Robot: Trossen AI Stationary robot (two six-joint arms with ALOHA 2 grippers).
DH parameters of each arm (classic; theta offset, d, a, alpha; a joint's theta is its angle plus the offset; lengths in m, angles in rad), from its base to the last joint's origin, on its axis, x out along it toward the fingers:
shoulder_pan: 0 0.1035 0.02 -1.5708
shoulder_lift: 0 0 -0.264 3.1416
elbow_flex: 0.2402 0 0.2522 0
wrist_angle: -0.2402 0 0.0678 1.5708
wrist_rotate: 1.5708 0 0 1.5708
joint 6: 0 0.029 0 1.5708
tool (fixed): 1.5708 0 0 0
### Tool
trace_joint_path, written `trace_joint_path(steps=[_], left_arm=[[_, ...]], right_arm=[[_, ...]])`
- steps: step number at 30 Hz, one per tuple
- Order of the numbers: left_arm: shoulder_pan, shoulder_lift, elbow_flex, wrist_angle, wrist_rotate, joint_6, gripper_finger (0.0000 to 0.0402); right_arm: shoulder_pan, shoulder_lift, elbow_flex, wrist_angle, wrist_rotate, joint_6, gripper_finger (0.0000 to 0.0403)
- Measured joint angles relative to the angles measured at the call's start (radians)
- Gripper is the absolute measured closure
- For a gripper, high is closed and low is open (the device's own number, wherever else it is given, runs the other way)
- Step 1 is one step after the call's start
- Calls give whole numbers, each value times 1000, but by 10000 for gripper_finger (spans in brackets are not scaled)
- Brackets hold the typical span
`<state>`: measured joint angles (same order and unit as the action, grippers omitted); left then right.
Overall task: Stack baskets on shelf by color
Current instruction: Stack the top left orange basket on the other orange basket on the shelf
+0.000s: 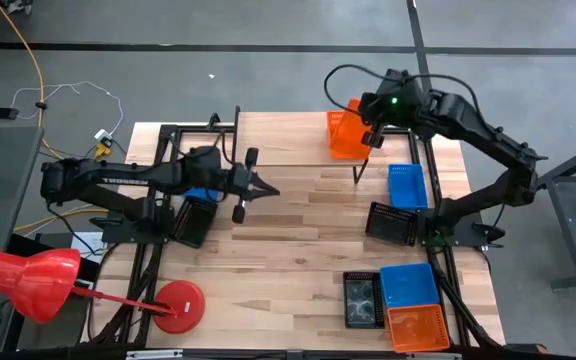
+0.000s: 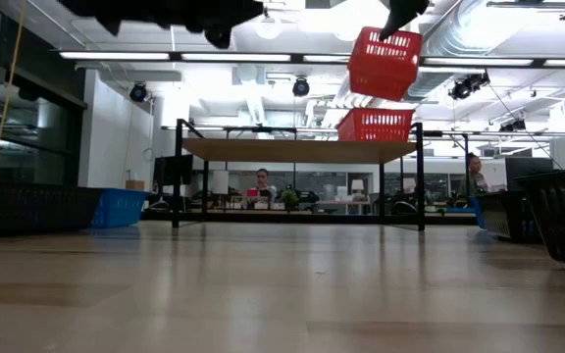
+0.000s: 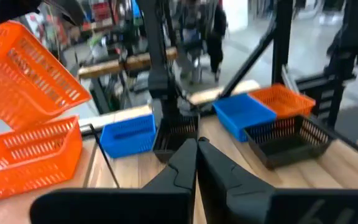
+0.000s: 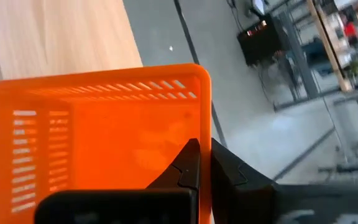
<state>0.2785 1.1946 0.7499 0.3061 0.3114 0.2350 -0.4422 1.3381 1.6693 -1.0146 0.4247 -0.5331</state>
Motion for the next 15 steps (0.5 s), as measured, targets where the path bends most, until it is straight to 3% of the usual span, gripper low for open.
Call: trace_joint_path(steps=[6,10,15], left_arm=[[69,0,-97,182,106,-46,401],[81,0,-114,206,179,-68,401],[70,0,-114,208,185,-109,401]], right_arm=[[-66,92,158,-74,-121,-119,403],[-100,209,316,-221,-195,-174,403],[-131,340,479,-369,-286,-192,403]])
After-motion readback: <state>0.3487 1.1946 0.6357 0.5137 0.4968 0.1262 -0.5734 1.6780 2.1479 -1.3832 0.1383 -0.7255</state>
